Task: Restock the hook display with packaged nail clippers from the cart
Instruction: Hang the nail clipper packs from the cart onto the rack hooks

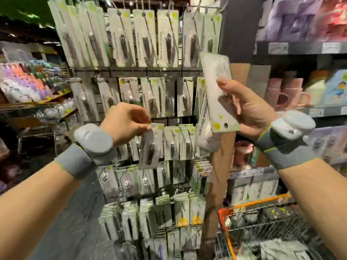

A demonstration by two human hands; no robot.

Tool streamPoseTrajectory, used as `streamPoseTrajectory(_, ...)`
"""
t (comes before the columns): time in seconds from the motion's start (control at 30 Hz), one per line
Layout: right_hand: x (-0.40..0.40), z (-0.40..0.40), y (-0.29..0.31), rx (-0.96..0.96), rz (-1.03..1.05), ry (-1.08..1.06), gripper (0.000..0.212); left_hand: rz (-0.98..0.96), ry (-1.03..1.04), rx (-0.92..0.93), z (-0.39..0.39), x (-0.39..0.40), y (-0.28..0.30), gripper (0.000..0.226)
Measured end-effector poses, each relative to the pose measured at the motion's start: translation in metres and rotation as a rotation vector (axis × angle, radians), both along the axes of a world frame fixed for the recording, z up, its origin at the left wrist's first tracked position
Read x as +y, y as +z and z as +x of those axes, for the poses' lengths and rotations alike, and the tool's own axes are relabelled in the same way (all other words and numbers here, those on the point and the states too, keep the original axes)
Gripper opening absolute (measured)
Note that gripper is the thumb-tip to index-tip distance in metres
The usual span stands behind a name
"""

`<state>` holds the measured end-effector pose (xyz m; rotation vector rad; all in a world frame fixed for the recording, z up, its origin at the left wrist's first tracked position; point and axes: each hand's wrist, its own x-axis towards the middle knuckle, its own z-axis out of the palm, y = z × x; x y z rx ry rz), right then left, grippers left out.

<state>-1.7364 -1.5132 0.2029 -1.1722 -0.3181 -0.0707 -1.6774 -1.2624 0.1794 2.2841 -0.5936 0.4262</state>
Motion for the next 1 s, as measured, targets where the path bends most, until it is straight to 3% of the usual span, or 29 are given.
streamPoseTrajectory(0.13,0.014,0.002,-0.012,0.017,-0.034,-0.022,0.004,0.015,0.053,0.073,0.006,-0.001,-0.017,0.019)
streamPoseTrajectory(0.23,0.023,0.002,-0.014,0.008,-0.003,-0.047,0.013,0.036,0.070,0.079,0.011,-0.005,-0.020,0.018)
streamPoseTrajectory(0.4,0.037,0.014,-0.020,0.025,-0.017,-0.047,0.010,0.171,0.093,-0.018,0.020,-0.009,-0.020,0.006)
streamPoseTrajectory(0.67,0.048,0.017,-0.023,0.022,-0.027,-0.079,0.010,0.344,0.044,-0.041,0.021,-0.017,-0.024,0.017)
streamPoseTrajectory(1.0,0.054,0.021,-0.020,0.010,-0.038,-0.072,0.009,0.406,0.090,-0.032,0.033,-0.015,-0.025,0.012)
